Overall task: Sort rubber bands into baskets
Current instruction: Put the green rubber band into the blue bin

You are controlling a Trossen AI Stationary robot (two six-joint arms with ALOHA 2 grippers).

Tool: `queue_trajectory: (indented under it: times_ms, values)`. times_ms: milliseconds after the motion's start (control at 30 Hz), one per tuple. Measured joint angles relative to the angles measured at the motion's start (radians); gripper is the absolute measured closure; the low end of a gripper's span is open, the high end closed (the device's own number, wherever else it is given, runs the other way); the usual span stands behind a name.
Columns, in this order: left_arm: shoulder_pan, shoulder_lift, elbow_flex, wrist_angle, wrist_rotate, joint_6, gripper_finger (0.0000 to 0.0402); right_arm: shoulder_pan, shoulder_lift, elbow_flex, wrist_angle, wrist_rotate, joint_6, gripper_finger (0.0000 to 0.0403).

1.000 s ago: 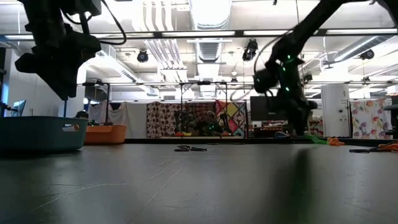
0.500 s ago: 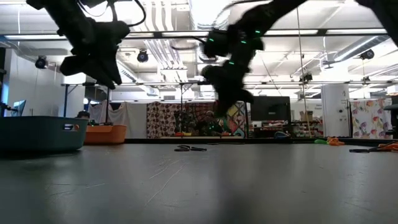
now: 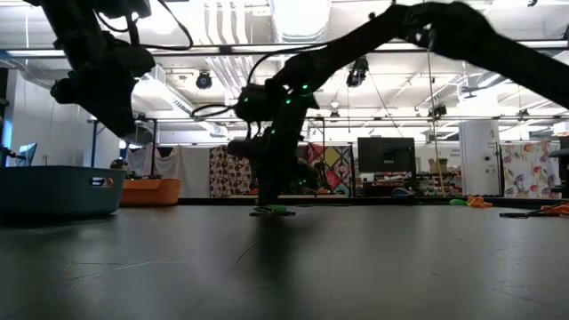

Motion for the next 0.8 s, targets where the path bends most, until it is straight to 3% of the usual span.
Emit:
queue_trajectory:
  times_ms: [167, 300, 467, 600, 800]
  values:
    - [0.0, 0.009, 0.0, 0.021, -0.002, 0.061, 0.0308, 0.002, 0.066, 0.177, -0.145, 0.008, 0.025, 0.0312]
    - [0.0, 0.026, 0.0, 0.054, -0.023, 0.118, 0.0308, 0.002, 0.074, 0.273, -0.274, 0.081, 0.021, 0.0257]
    - [0.001, 0.051, 0.0, 0.202, -0.009, 0.307, 0.0308, 0.0, -0.047, 0.239, -0.433, 0.151, -0.009, 0.0213]
    - [0.012, 0.088, 0.0, 0.376, 0.109, 0.506, 0.0308, 0.005, -0.16, 0.221, -0.584, 0.292, -0.009, 0.0197]
    - [0.066, 0.204, 0.0, 0.59, 0.267, 0.629, 0.0308, 0.006, -0.377, 0.064, -0.641, 0.433, 0.07, 0.0185]
